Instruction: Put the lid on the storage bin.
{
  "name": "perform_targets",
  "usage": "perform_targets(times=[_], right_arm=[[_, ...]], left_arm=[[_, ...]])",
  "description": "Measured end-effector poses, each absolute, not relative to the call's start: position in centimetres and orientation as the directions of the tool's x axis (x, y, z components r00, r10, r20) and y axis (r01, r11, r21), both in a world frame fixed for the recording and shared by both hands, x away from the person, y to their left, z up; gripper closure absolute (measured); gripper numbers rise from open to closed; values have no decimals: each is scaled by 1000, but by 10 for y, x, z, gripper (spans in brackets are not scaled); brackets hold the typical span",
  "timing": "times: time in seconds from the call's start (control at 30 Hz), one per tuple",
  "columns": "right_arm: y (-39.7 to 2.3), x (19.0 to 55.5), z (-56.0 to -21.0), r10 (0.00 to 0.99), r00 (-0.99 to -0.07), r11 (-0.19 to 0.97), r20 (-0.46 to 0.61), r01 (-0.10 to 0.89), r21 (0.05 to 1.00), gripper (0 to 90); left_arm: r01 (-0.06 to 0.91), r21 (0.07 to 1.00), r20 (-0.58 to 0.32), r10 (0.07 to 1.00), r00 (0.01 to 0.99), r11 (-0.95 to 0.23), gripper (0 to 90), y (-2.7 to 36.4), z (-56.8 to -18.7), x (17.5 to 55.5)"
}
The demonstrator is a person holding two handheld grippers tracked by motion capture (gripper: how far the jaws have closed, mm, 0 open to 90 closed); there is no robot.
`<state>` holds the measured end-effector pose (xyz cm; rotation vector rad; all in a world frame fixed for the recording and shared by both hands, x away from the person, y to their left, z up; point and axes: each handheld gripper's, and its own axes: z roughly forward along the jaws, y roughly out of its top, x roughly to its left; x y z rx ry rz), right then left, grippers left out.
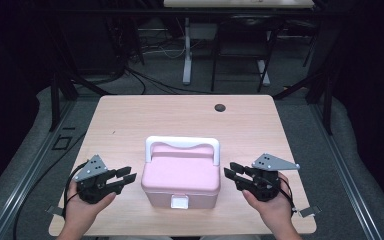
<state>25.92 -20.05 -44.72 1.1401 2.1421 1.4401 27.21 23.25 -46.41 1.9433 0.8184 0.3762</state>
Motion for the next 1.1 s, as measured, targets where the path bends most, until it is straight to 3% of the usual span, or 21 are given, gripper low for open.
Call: perform_targets(times=[0.47,1.1], right_arm=[[-209,267,-447,776,-609,154,164,435,887,664],[-223,278,-457,844,-526,149,109,423,894,579]], left_arm=[[375,881,-77,694,716,-290,646,231,-458,282],[429,877,-113,774,623,-217,536,254,-472,303]])
